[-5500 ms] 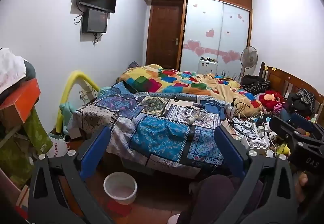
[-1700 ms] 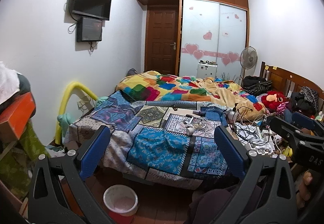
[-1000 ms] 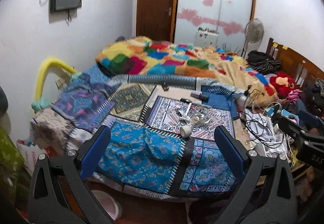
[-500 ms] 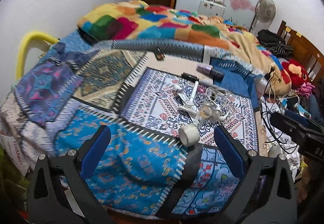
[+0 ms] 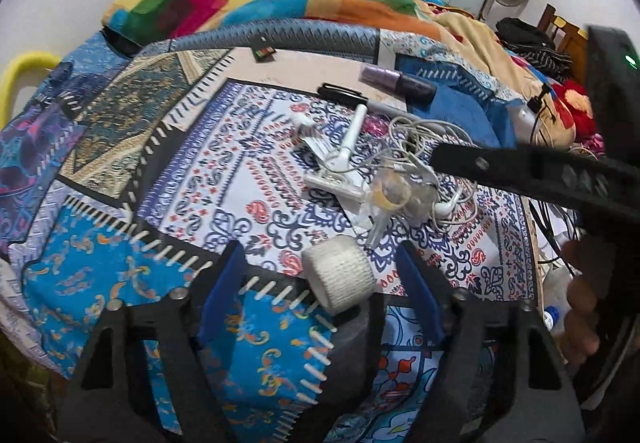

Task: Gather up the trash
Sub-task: 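Grasp the white roll with the left tool while the right tool grasps the white cable tangle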

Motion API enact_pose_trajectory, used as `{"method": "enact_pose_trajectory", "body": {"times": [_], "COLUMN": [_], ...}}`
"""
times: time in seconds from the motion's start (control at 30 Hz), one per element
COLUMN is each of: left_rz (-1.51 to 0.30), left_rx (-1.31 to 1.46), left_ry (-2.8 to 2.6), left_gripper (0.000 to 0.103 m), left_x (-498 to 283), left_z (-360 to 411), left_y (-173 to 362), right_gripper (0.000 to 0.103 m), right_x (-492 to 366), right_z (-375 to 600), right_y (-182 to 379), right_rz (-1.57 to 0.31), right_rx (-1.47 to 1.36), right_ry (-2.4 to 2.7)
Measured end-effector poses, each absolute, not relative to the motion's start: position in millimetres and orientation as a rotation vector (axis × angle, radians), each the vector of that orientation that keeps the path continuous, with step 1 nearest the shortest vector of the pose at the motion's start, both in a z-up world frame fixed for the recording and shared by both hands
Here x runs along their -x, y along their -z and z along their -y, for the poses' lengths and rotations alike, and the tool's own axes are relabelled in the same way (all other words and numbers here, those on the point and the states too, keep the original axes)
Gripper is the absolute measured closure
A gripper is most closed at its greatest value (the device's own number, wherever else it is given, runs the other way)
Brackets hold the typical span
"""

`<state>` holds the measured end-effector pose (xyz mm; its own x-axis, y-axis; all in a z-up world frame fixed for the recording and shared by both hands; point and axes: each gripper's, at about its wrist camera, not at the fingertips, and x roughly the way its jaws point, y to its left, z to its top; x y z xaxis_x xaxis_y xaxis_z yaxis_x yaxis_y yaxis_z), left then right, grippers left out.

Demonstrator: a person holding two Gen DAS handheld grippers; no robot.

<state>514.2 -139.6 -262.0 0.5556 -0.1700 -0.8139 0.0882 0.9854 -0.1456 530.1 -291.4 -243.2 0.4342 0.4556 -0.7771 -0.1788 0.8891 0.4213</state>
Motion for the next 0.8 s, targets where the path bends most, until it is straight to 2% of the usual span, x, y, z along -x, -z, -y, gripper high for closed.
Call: {"method": "enact_pose_trajectory", "body": {"times": [0.1, 0.17, 0.2, 0.23, 0.33, 0.4, 0.57, 0.8], "left_rz": [-0.980, -0.999, -1.010, -1.014, -1.013, -1.007, -0.981, -0.931], "left_rx": [0.102, 0.128, 0.145, 0.159, 0.173, 0.178, 0.176, 0.170], "left_ry": [0.167, 0.181, 0.194, 0.196, 0.201, 0.196, 0.185, 0.166], "left_gripper": [0.046, 0.065, 0.066, 0.067, 0.068, 0.068, 0.068, 0.068], "left_x": [-517, -518, -519, -519, -518, -517, -513, -509], "left_z": [140, 139, 139, 138, 136, 135, 128, 121], "left_y": [267, 271, 273, 274, 274, 271, 257, 230], "right_gripper": [0.046, 0.050, 0.053, 0.055, 0.069, 0.090, 0.095, 0.097], "right_x": [-540, -544, -545, -545, -547, -549, -548, -539], "right_z": [292, 290, 290, 290, 289, 289, 290, 286], "right_y": [251, 254, 254, 255, 255, 256, 248, 213], "right_rz": [-1.075, -1.085, -1.087, -1.091, -1.100, -1.116, -1.095, -1.006], "right_rx": [-0.336, -0.348, -0.352, -0.356, -0.365, -0.359, -0.352, -0.281], "right_ry": [-0.420, -0.437, -0.443, -0.451, -0.459, -0.453, -0.432, -0.413]}}
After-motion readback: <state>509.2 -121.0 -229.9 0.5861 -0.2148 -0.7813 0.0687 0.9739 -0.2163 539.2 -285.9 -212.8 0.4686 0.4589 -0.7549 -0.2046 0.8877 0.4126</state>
